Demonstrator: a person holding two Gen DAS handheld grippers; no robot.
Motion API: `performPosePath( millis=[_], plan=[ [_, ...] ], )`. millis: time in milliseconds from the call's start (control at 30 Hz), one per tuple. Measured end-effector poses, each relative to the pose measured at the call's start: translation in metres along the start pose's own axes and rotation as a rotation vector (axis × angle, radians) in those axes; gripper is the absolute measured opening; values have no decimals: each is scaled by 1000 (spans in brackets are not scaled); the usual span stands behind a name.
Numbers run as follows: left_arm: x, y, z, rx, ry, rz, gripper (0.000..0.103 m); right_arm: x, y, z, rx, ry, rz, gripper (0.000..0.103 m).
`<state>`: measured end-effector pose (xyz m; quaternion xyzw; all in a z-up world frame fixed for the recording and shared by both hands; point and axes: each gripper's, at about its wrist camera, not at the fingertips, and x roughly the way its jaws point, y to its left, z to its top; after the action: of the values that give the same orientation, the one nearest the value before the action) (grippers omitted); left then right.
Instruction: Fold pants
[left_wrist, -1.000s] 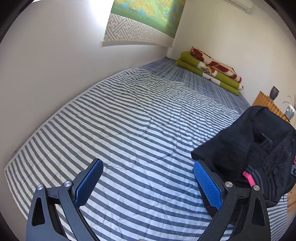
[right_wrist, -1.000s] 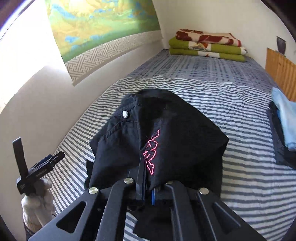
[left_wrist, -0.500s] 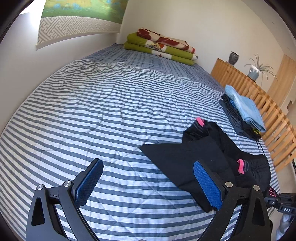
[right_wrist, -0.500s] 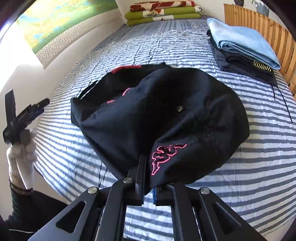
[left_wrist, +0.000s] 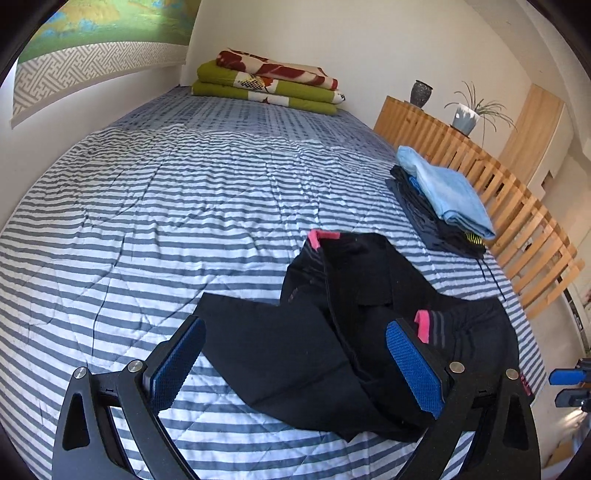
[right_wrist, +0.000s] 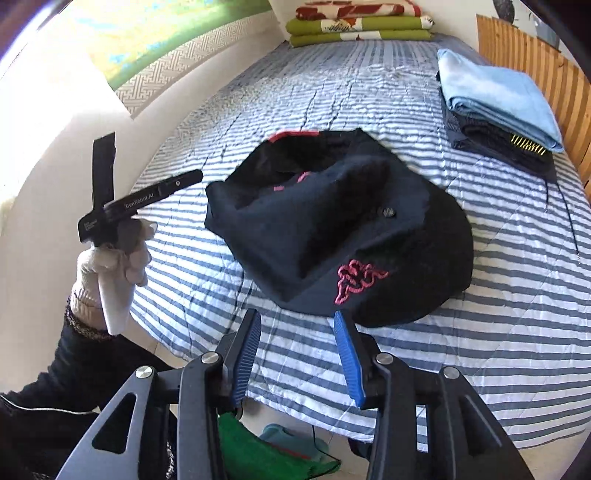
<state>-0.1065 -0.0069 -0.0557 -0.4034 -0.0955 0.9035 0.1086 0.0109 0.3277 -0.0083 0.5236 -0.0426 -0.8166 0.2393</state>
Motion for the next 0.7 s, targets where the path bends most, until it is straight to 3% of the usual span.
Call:
performPosePath(
  millis=[67,133,200,300,400,433,467,500,533,567,600,633,700],
  plan=[
    [8,0,13,-15,1,-10,100,-7,-3,16,15,-70,-37,43],
    [25,-1,25,-5,36,3,100,-6,-8,37,22,-137,-83,59],
    [51,-7,33,24,95,34,100,8,-11,63,-7,-159,-97,63],
    [95,-16,38,41,220,14,98,51,-19,99,-39,-100,-132,64],
    [127,-25,39,57,282,46,87,88,-29,115,-20,-1,-53,64],
    [137,-29,37,81,296,69,74,98,-29,117,-27,24,-34,65],
    [145,-30,35,88,315,86,50,107,-26,116,-47,43,-33,65],
    [151,-28,33,67,341,77,35,115,-24,113,-68,53,-48,64],
    [154,-24,29,34,360,52,12,120,-20,109,-91,64,-68,61],
    [151,-20,28,6,356,39,10,120,-16,104,-106,60,-85,53],
    [144,-17,27,-5,334,40,9,119,-15,98,-115,54,-102,27],
    [135,-15,28,-2,314,48,3,115,-14,92,-117,46,-113,18],
    [110,-8,27,-10,276,61,3,97,-18,82,-94,1,-85,9]
  ],
)
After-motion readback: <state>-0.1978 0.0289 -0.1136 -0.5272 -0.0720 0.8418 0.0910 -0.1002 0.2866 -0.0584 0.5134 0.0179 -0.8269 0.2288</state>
